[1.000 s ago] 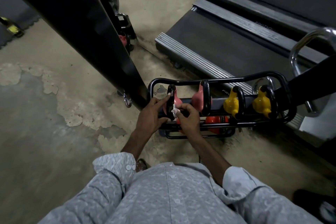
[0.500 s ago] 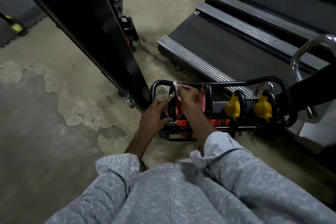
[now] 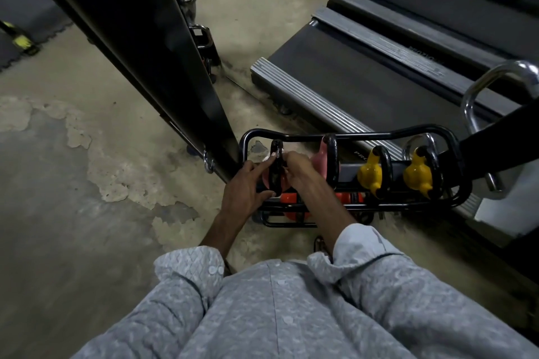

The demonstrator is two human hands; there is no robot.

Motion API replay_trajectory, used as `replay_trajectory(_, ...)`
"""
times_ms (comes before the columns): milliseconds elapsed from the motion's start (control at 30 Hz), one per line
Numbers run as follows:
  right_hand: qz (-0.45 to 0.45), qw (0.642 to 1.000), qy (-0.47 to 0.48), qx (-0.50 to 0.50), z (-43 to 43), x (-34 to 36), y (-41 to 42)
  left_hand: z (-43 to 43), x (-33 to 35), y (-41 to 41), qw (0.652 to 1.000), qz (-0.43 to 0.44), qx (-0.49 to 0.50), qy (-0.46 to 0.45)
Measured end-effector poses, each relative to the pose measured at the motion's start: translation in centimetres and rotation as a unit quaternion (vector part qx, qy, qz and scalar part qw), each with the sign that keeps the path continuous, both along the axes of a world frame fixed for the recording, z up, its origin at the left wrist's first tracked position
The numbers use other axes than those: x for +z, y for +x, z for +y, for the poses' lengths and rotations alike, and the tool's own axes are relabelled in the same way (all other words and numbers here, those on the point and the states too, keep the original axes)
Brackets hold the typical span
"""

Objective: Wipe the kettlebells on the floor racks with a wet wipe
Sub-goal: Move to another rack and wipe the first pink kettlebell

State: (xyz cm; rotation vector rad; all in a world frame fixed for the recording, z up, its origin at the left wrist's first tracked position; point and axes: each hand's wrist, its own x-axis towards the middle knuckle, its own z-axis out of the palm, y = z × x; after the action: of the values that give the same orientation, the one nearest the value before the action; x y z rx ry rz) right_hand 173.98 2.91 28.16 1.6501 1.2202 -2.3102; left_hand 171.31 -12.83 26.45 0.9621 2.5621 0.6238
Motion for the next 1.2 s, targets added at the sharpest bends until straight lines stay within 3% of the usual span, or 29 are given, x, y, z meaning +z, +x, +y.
replay_trajectory(133,0.034,0.995,0.007,0.097,0.4,-1.0,1.6,0.0,0.2,0.1,1.0,0.009,0.006,-0.013)
replay_trajectory(333,0.062,0.96,0.121,0.243,0.4,-2.1,4.5,0.2,0.4,0.4,1.0,0.013,0.01,-0.016)
replay_trajectory(733,0.082,0.93,0.3,0.193,-1.9,-3.2,6.5,0.8,0.6,1.0,1.0,0.009,0.003,-0.009)
replay_trajectory(1067,0.079,0.9,0.358,0.235,-1.7,-3.9,6.9,0.6,0.4,0.6,1.0,0.014,0.01,-0.004)
replay_trajectory(1200,0.105,0.907,0.37,0.17,-2.3,-3.7,7.5,0.0,0.1,0.3,1.0,0.014,0.014,-0.005)
